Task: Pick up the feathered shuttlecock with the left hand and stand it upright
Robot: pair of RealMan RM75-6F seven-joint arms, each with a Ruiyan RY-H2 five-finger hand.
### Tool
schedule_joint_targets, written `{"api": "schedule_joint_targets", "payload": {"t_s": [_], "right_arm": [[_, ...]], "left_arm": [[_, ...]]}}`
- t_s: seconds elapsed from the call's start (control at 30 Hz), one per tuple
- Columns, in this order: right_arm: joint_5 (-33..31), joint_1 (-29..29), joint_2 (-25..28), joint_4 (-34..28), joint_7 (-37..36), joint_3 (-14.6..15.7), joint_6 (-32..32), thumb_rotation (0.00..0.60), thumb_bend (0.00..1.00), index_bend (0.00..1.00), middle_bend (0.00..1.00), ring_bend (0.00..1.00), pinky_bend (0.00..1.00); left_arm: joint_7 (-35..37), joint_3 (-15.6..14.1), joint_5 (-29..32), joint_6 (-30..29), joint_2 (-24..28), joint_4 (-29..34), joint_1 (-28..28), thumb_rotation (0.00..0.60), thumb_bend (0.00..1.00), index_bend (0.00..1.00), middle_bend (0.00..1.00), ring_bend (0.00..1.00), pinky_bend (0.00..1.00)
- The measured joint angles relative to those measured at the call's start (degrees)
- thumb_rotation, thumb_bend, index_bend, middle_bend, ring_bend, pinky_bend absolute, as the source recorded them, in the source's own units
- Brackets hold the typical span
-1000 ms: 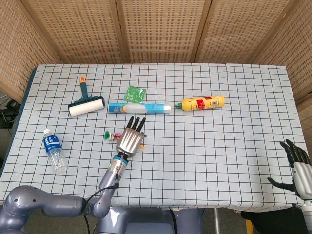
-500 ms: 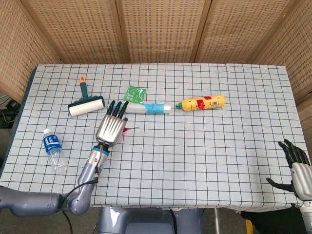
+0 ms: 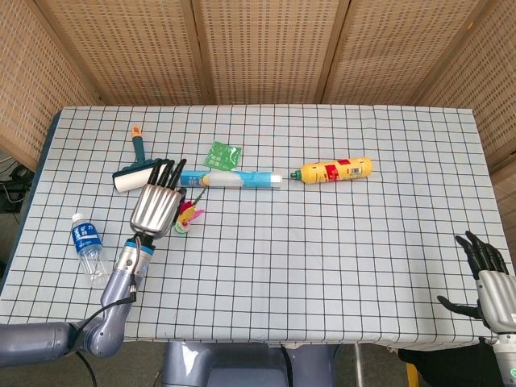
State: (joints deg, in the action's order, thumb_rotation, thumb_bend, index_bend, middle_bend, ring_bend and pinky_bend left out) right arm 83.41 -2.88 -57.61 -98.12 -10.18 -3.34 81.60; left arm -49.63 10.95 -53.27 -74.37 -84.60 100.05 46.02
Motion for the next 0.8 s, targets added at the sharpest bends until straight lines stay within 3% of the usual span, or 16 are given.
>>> {"api": "schedule_joint_targets", "payload": {"t_s": [0.57,0.63,0.73,0.8], "right_arm": [[0.2,0.0,0.1,-0.2,0.1,0.1,0.1,0.600,0.07,0.03,0.00,0.00,0.00],[0.3,0.0,0.1,-0.2,0.2,0.2,0.2,0.600,0.07,0.03,0.00,0.00,0.00],[0.3,0.0,0.1,-0.2,0.3,0.2,0.2,0.600,0.07,0.03,0.00,0.00,0.00],[0.4,0.0,0.0,-0.2,0.4,0.2,0.2,0.600,0.07,0.03,0.00,0.00,0.00]], "left_arm": [[1.2,-1.1,-1.2,0.6,0.7,0.6,-1.3,0.600,0.51,0.61,0.00,0.00,0.00],[1.6,-1.2,-1.2,0.6,0.7,0.5,-1.5,0.600,0.44,0.50,0.00,0.00,0.00],[2.3,-1.1,-1.5,0.5,1.1,0.8,-1.8,0.600,0.30,0.19,0.00,0.00,0.00],[3.3,-0.9,-1.8,0.2,1.5,1.4,-2.2,0.600,0.26,0.04,0.00,0.00,0.00]]}}
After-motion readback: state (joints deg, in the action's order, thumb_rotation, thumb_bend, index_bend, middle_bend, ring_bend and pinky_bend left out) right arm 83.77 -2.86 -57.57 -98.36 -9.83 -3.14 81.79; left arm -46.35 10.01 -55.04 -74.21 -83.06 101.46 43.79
